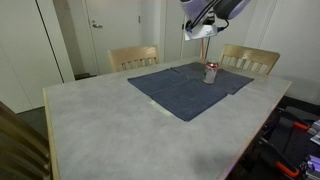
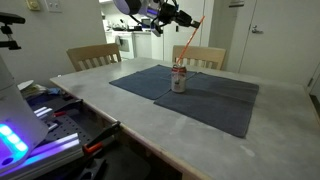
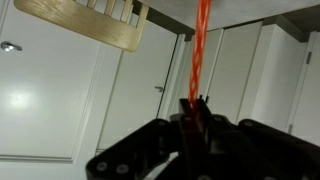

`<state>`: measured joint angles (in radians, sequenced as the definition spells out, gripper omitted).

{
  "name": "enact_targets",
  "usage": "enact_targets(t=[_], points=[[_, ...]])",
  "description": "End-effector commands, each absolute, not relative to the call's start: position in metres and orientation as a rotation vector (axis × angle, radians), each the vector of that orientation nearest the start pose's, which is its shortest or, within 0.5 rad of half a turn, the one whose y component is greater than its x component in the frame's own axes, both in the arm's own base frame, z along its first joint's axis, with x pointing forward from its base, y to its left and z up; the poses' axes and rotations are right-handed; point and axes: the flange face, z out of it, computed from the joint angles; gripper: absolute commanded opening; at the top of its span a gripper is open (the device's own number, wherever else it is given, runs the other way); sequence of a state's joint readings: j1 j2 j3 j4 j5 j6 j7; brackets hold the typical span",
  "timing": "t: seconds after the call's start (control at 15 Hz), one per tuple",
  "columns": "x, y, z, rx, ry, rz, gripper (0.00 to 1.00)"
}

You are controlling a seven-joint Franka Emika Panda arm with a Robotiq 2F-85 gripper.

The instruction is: Pick up the straw from the table and put it in the can.

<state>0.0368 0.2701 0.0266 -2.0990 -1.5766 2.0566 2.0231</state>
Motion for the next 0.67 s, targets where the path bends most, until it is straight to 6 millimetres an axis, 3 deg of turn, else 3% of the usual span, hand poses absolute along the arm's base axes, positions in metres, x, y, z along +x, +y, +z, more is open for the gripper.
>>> enact_targets(t=[0.0, 0.6], points=[[0.581, -0.025, 0.314, 1.927, -0.832, 1.109, 0.02], [0.586, -0.041, 0.328, 2.055, -0.649, 1.05, 0.02]])
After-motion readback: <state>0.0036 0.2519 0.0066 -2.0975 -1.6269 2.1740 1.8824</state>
